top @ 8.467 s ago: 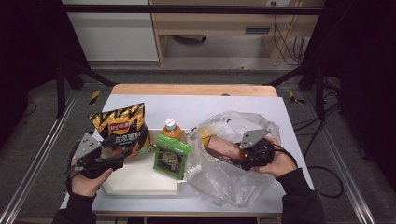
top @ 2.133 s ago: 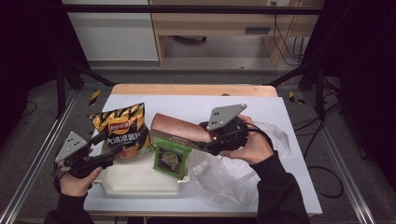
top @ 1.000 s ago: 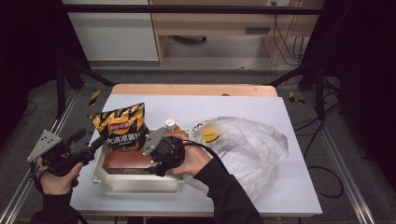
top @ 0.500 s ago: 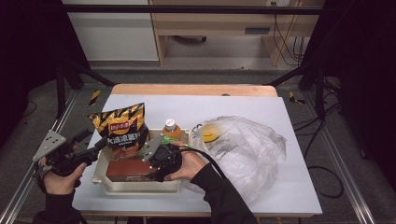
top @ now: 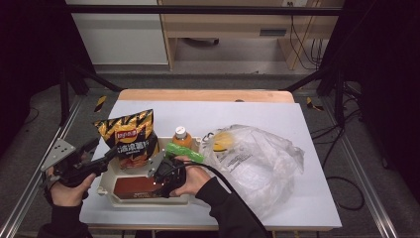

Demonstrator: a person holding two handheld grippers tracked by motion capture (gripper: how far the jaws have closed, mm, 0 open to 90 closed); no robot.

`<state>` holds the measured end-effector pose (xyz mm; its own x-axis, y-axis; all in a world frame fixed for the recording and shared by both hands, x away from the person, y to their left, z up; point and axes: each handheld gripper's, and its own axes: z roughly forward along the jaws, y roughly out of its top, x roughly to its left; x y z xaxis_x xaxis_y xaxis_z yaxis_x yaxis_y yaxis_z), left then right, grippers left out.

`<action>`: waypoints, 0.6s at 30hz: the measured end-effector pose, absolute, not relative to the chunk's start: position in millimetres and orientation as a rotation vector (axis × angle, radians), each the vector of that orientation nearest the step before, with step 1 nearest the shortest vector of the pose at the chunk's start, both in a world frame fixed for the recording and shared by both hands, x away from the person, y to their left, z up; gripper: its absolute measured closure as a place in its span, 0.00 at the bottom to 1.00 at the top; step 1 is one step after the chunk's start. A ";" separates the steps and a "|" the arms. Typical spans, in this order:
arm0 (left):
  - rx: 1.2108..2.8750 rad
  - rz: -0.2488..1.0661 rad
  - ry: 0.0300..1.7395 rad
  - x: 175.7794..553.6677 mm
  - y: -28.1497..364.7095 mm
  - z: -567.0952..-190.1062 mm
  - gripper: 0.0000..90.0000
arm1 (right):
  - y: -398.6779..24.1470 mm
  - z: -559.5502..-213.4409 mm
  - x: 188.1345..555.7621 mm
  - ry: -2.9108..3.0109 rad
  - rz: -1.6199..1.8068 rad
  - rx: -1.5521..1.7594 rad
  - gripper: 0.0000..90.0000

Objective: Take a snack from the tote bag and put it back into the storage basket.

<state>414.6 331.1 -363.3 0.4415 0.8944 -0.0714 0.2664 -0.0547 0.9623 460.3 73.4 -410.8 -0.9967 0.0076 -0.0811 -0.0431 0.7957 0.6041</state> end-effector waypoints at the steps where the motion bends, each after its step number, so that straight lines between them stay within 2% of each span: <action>1: 1.584 0.707 1.045 414.7 330.8 -363.4 0.26 | 74.5 -412.9 460.1 2.904 0.966 -0.032 0.48; 15: 1.585 0.705 1.045 414.9 330.1 -363.9 0.26 | 81.0 -425.2 460.0 2.958 0.854 -0.030 0.47; 18: 1.587 0.705 1.042 414.7 329.5 -363.8 0.26 | 81.4 -425.3 459.0 2.962 0.850 -0.027 0.43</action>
<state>414.7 329.5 -363.8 0.4448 0.8929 -0.0694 0.2670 -0.0583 0.9619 459.0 81.4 -425.3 -0.9980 -0.0003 -0.0626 -0.0335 0.8478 0.5293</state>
